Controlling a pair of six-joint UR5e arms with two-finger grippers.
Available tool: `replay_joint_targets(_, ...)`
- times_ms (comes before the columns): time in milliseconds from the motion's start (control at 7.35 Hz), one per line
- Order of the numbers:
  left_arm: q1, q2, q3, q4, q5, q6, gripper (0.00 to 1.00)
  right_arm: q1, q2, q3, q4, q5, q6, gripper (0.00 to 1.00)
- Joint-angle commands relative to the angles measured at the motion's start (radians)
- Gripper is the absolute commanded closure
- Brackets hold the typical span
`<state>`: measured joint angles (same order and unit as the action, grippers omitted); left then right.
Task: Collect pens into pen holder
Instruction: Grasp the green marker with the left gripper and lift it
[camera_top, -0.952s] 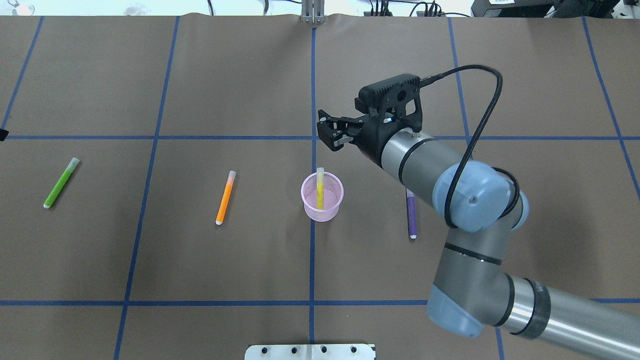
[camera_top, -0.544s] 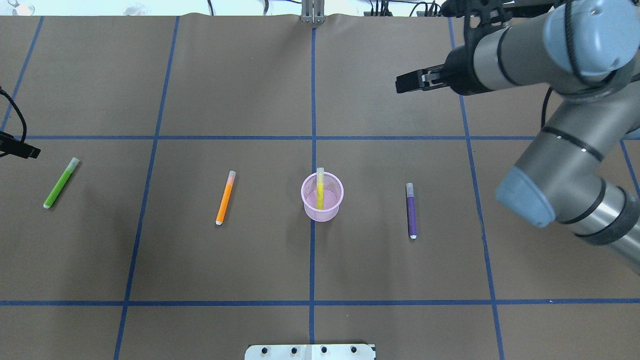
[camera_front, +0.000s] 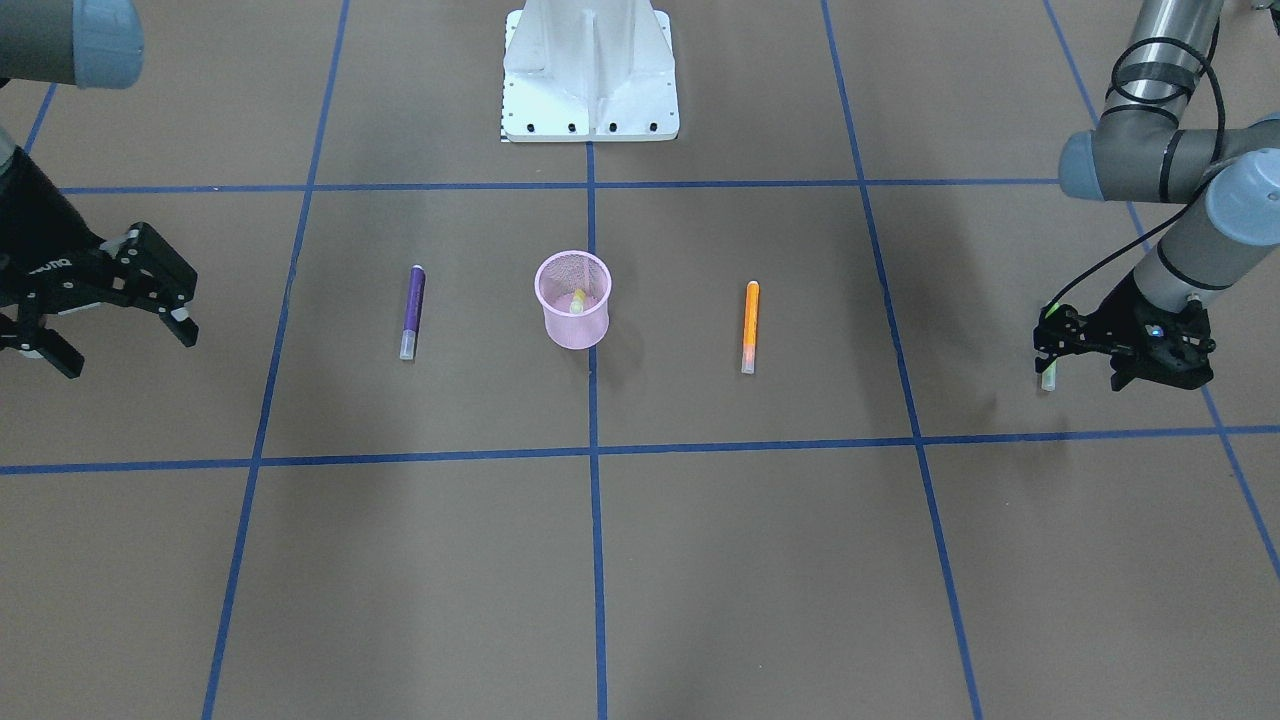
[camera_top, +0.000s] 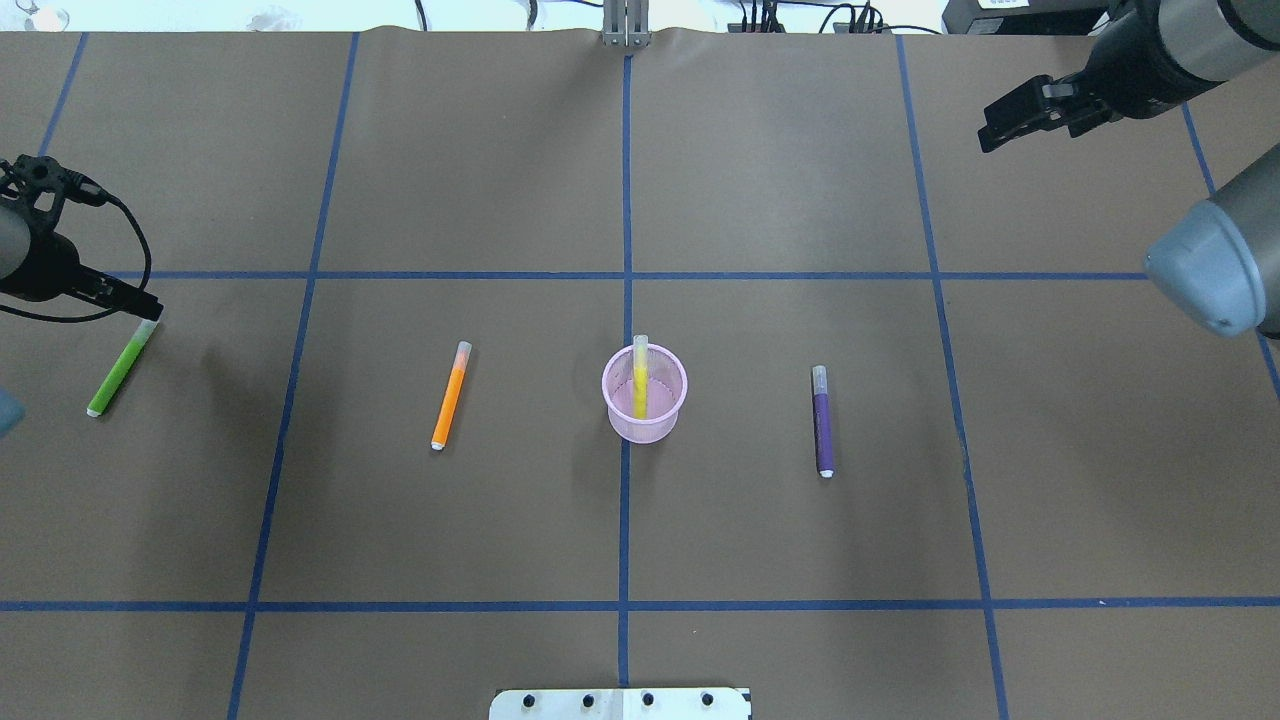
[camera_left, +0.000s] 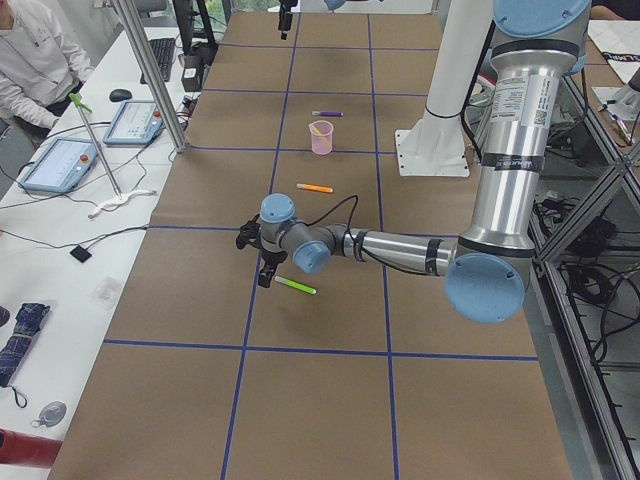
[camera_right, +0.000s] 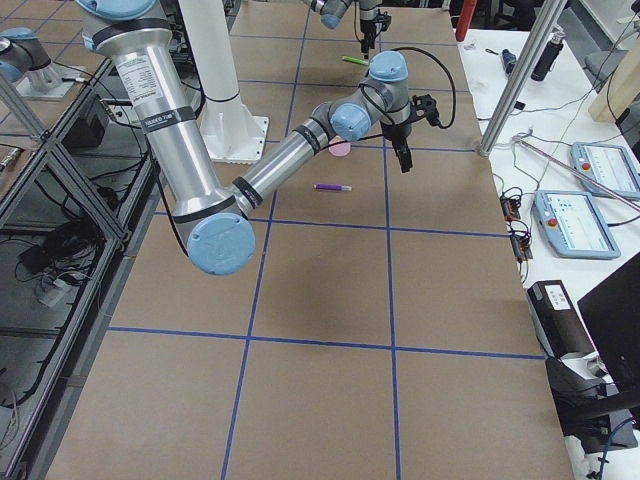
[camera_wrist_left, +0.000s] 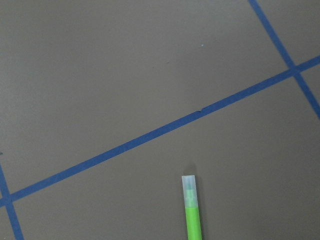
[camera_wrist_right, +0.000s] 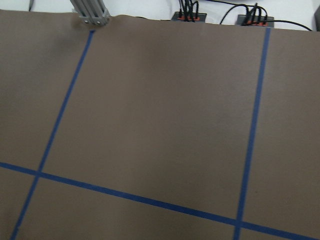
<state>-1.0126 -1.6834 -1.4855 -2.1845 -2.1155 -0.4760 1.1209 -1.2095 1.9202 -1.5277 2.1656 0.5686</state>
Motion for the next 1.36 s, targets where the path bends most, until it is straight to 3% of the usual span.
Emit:
replay_joint_targets(0,0.009,-0.004,0.01,-0.012,0.002,0.0,0.46,0.019,-0.009,0.0,-0.02,0.016,-0.038,0.0)
replay_joint_targets(1224,0.046,0.042,0.007,-0.014,0.002,0.025,0.65,0.019,-0.008,0.006,-0.012,0.026,-0.038,0.0)
